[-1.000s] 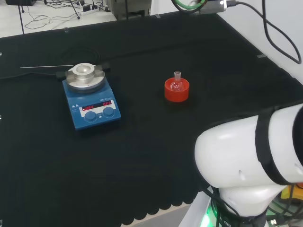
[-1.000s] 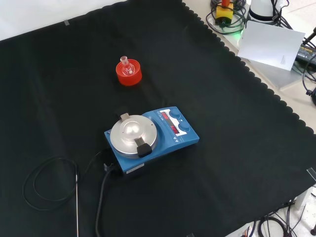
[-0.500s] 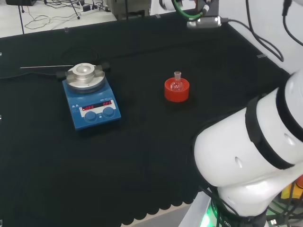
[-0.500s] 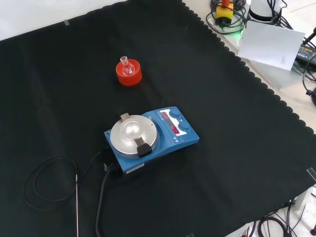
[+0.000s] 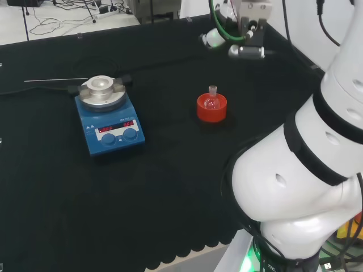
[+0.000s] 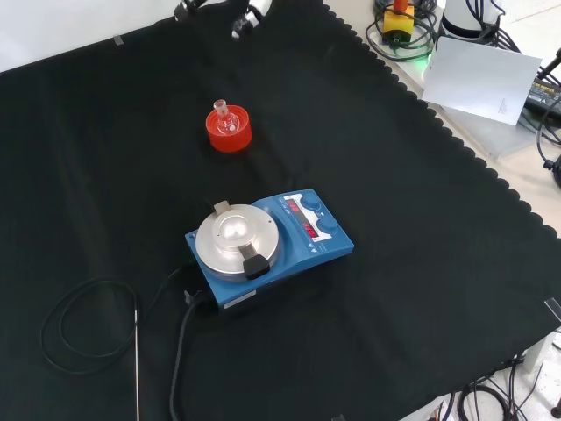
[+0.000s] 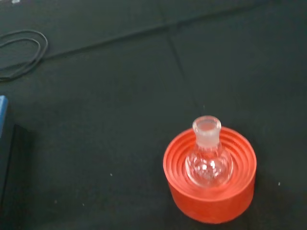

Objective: Pick up the round-bottom flask.

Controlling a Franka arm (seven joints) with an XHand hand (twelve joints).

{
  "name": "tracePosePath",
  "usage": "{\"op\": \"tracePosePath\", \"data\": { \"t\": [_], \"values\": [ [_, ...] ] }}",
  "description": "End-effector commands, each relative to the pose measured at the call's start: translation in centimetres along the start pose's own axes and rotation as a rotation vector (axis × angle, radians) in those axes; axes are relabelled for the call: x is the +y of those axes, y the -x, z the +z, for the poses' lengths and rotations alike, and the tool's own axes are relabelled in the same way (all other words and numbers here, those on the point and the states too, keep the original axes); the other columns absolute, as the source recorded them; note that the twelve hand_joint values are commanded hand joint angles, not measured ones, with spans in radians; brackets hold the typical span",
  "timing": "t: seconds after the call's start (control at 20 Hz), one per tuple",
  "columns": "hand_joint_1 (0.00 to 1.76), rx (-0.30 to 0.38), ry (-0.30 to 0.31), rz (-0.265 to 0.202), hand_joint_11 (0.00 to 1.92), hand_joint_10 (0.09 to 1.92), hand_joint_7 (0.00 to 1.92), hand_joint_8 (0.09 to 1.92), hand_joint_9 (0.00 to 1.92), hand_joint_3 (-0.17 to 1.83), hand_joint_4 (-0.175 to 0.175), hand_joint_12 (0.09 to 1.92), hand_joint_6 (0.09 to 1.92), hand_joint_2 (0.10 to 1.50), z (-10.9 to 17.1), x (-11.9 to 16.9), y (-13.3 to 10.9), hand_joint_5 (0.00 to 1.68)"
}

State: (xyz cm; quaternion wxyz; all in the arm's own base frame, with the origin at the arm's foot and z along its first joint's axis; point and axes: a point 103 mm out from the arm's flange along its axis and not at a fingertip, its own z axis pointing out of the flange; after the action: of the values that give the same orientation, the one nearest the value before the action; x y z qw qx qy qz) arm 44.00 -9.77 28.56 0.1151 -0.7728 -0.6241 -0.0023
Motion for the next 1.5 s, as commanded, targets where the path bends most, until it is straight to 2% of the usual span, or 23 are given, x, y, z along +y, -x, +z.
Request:
{"op": "tracePosePath", "data": {
  "t": [0.05, 0.4, 0.8, 1.05, 1.5],
  "values": [
    [0.68, 0.090, -0.025, 0.052, 0.17, 0.69, 0.22, 0.65, 0.40, 0.50, -0.041, 1.38, 0.09, 0.82, 5.2, 3.2, 3.6, 0.46],
    [0.71, 0.103, -0.054, 0.057, 0.17, 0.69, 0.23, 0.66, 0.41, 0.55, -0.045, 1.38, 0.09, 0.77, 8.9, 4.5, 3.9, 0.49],
    [0.83, 0.129, -0.099, 0.056, 0.15, 0.69, 0.23, 0.66, 0.42, 0.62, -0.044, 1.39, 0.09, 0.62, 12.4, 5.1, 4.1, 0.56],
    [0.84, 0.118, -0.131, 0.046, 0.15, 0.69, 0.22, 0.66, 0.42, 0.64, -0.042, 1.39, 0.09, 0.60, 14.0, 5.4, 3.8, 0.60],
    [0.84, 0.107, -0.131, 0.051, 0.15, 0.69, 0.19, 0.65, 0.42, 0.64, -0.041, 1.39, 0.09, 0.58, 16.0, 5.8, 4.0, 0.61]
  ]
}}
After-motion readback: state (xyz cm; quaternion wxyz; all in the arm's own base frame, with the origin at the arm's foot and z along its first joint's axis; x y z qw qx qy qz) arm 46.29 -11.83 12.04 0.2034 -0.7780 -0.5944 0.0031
